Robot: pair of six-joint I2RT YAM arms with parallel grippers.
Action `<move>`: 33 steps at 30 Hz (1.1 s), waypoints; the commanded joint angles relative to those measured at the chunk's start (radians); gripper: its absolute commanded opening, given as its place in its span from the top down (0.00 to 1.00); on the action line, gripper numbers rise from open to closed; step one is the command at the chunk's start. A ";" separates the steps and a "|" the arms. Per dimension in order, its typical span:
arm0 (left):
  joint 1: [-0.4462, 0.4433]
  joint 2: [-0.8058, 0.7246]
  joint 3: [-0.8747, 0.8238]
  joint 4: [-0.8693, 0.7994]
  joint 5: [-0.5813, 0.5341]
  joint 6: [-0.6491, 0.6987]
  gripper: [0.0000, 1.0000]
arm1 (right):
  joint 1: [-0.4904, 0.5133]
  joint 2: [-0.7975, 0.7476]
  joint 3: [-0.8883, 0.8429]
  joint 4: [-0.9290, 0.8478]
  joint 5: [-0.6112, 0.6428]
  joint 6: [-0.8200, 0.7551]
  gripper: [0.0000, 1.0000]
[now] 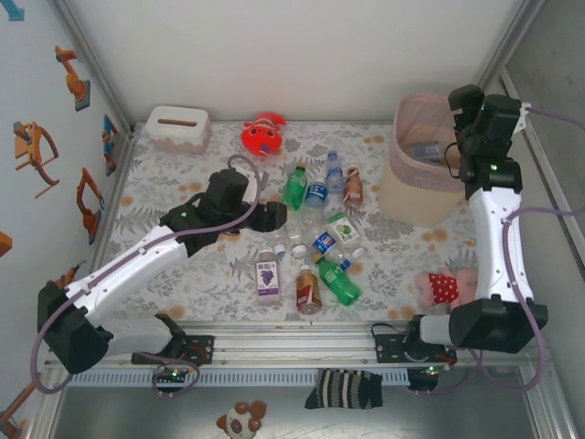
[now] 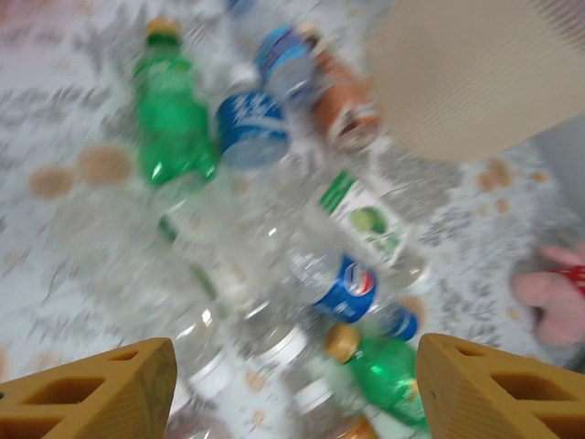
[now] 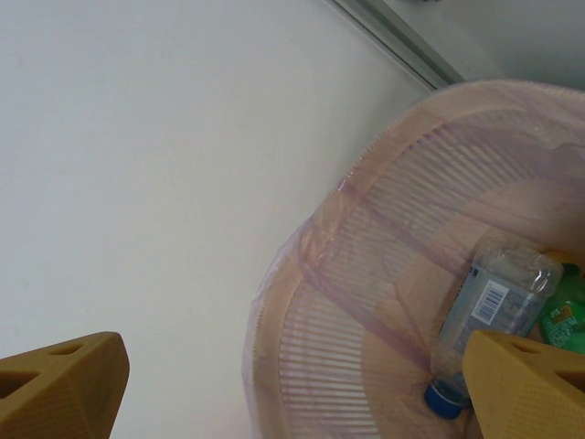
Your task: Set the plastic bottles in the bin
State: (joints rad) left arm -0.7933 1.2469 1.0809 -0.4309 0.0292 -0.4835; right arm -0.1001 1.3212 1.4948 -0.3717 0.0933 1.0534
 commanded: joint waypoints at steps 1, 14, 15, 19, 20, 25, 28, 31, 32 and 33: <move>-0.042 0.018 -0.004 -0.154 -0.159 -0.150 0.27 | 0.006 -0.051 -0.033 0.009 0.005 -0.082 0.07; -0.221 0.155 -0.070 -0.279 -0.244 -0.388 0.10 | 0.006 -0.090 -0.091 -0.021 -0.035 -0.098 0.07; -0.227 0.166 -0.074 -0.292 -0.245 -0.404 0.09 | 0.006 -0.094 -0.095 -0.022 -0.034 -0.099 0.07; -0.244 0.205 -0.100 -0.297 -0.220 -0.445 0.06 | 0.006 -0.112 -0.123 -0.016 -0.026 -0.096 0.07; -0.247 0.217 -0.104 -0.298 -0.209 -0.449 0.06 | 0.006 -0.114 -0.128 -0.016 -0.024 -0.096 0.07; -0.251 0.288 -0.115 -0.308 -0.142 -0.458 0.05 | 0.006 -0.116 -0.127 -0.020 -0.024 -0.101 0.07; -0.251 0.325 -0.115 -0.319 -0.111 -0.452 0.05 | 0.005 -0.116 -0.126 -0.019 -0.024 -0.104 0.07; -0.251 0.358 -0.118 -0.320 -0.082 -0.450 0.06 | 0.006 -0.116 -0.128 -0.019 -0.022 -0.107 0.07; -0.253 0.363 -0.120 -0.320 -0.075 -0.447 0.07 | 0.005 -0.117 -0.129 -0.020 -0.022 -0.107 0.07; -0.255 0.367 -0.121 -0.320 -0.071 -0.446 0.07 | 0.006 -0.117 -0.130 -0.020 -0.023 -0.107 0.07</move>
State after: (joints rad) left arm -1.0409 1.6020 0.9722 -0.7151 -0.0811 -0.9138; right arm -0.1001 1.2293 1.3731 -0.3954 0.0669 0.9676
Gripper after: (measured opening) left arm 0.931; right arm 0.932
